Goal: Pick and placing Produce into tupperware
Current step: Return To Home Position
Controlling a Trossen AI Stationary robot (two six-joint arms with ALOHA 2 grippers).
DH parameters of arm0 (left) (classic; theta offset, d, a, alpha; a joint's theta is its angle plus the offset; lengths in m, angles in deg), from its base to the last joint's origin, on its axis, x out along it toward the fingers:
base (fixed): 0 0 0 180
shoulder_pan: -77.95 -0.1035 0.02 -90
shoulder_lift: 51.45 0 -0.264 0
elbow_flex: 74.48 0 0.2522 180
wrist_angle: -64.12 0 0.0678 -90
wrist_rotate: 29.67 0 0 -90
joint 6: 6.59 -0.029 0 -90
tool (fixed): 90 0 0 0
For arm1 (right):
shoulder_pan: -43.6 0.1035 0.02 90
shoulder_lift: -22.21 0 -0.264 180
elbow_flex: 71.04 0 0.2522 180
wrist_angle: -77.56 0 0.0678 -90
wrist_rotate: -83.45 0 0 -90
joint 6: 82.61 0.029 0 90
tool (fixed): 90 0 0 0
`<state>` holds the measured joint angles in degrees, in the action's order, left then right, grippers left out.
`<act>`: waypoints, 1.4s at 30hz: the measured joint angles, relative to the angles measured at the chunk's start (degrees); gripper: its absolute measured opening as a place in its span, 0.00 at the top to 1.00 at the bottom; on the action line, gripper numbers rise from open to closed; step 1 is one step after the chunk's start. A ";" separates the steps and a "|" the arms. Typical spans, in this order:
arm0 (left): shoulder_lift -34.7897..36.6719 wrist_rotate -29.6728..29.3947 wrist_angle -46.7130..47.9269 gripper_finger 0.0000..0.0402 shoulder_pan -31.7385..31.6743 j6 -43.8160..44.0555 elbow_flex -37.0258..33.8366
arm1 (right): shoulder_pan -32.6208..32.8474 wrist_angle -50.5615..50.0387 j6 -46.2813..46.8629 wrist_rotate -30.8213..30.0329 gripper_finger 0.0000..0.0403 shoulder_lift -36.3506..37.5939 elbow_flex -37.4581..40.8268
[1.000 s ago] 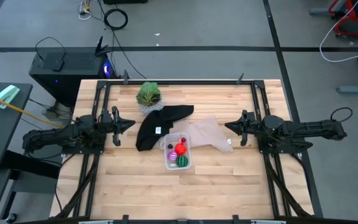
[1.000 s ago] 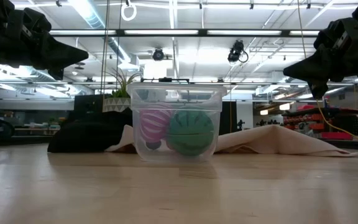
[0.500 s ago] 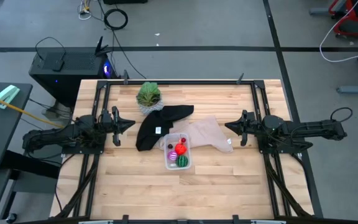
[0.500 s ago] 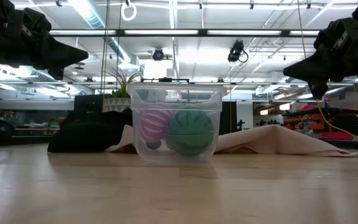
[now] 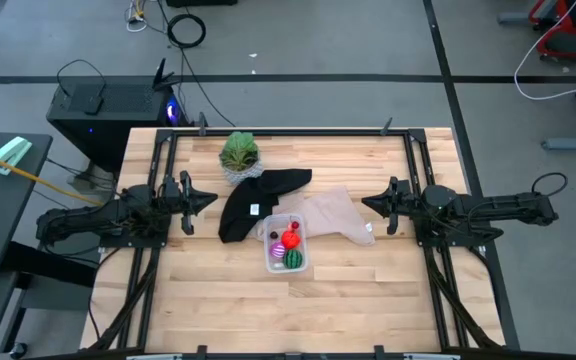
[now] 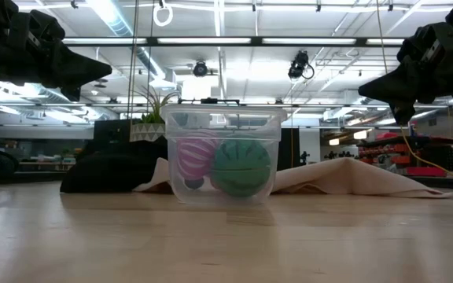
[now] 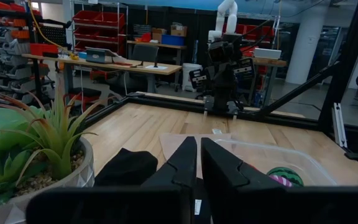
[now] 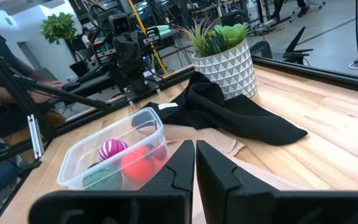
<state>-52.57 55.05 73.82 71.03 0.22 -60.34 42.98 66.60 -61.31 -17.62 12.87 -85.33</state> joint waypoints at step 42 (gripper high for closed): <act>0.01 0.00 0.00 0.92 0.01 0.02 -0.02 | 0.00 0.02 0.00 0.00 0.94 0.00 0.00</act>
<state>-52.56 55.05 73.82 71.04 0.24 -60.36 42.98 66.63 -61.31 -17.62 12.87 -85.33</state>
